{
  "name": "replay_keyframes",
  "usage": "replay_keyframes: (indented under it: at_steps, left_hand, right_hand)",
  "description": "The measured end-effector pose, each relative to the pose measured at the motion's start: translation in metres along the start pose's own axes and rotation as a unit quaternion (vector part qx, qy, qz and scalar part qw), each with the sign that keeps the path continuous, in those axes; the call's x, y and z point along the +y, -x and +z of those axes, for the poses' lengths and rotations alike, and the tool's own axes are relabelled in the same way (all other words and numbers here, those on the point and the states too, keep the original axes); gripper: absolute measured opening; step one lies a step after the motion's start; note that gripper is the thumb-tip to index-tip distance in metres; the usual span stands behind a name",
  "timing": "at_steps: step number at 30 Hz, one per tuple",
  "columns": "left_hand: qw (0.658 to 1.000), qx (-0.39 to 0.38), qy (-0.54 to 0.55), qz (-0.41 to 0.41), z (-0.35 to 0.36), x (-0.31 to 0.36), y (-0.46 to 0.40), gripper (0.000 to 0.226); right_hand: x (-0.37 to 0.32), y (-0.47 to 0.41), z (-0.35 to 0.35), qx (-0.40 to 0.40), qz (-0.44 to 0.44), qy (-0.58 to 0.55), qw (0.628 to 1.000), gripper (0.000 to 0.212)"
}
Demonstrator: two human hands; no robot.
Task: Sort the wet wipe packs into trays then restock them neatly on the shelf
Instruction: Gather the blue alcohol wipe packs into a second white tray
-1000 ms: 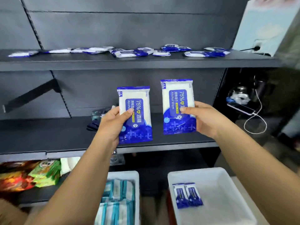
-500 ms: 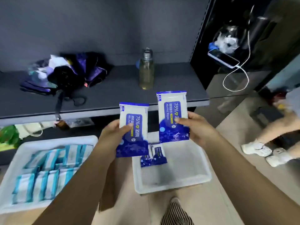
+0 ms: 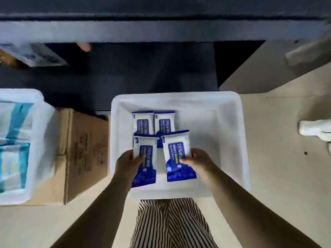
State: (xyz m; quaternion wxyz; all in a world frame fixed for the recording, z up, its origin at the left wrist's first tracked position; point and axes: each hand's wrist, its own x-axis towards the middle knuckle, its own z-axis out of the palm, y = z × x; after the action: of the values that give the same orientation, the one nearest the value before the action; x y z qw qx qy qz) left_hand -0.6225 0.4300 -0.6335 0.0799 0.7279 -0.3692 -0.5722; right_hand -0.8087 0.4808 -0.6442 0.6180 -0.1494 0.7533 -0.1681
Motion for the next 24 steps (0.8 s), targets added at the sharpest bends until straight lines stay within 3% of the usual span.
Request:
replay_keyframes:
  at_steps: [6,12,16,20,24]
  left_hand:
    - [0.997,0.030,-0.065,-0.014,0.033,-0.053,-0.070,0.016]
    - [0.982,0.103,-0.158,-0.002,0.040,-0.078,-0.093,0.029]
    - [0.981,0.104,-0.161,-0.022,0.041,-0.083,-0.086,0.030]
    - [0.975,0.081,-0.208,-0.014,0.031,-0.063,-0.063,0.050]
    - [0.954,0.069,-0.286,0.061,0.004,-0.018,-0.022,0.055]
  right_hand:
    - [0.049,-0.081,0.038,-0.014,0.045,0.035,0.998,0.024]
    - [0.059,-0.105,0.057,0.008,0.012,0.125,0.992,0.033]
    - [0.055,-0.100,0.062,0.004,-0.022,0.343,0.939,0.046]
    - [0.030,-0.077,0.048,0.013,-0.004,0.419,0.908,0.046]
    - [-0.013,-0.025,0.027,0.034,-0.090,0.472,0.876,0.038]
